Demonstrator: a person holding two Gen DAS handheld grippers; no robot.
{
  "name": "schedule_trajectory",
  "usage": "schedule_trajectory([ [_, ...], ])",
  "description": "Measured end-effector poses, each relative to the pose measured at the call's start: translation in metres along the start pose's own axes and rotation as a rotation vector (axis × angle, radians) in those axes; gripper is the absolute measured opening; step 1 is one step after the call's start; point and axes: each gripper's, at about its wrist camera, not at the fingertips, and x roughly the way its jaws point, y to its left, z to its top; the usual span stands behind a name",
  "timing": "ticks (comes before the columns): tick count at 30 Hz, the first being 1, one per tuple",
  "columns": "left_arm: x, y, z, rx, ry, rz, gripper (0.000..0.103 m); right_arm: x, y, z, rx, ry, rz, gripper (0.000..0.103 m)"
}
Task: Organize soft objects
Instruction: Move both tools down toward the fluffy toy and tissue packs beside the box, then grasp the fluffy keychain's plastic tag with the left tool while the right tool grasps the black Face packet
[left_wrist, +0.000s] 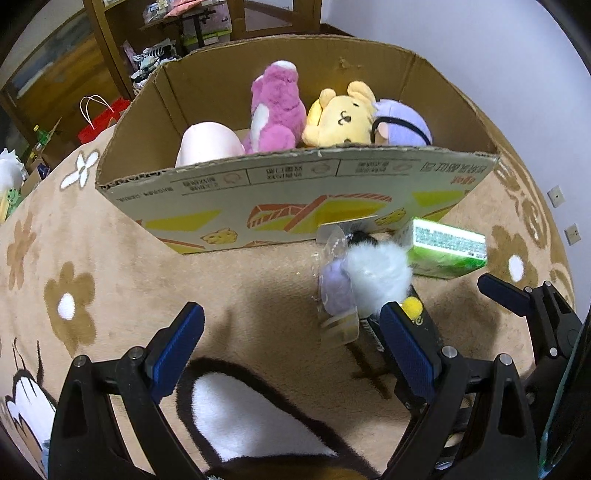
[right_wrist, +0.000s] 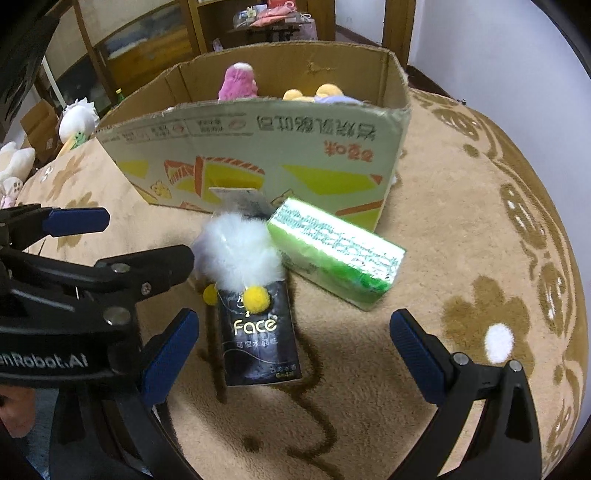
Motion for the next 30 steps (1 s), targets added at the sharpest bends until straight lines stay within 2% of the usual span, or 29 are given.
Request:
schedule_trajectory([
  [12,0.018,0.005,0.001,-0.022,0.053,0.038,0.095,0.021,-0.004,0.003,0.019,0.062,-0.031,0.103],
  [22,0.033,0.007,0.004,-0.014,0.096,0.064,0.095,0.036,-0.002,0.003,0.016,0.11,-0.012,0.103],
  [28,0.037,0.007,0.006,-0.011,0.102,0.016,0.073,0.043,0.0,0.003,-0.008,0.131,-0.047,0.103],
  [30,0.039,0.007,0.007,-0.008,0.103,-0.011,0.059,0.044,0.002,0.002,-0.018,0.133,-0.055,0.103],
])
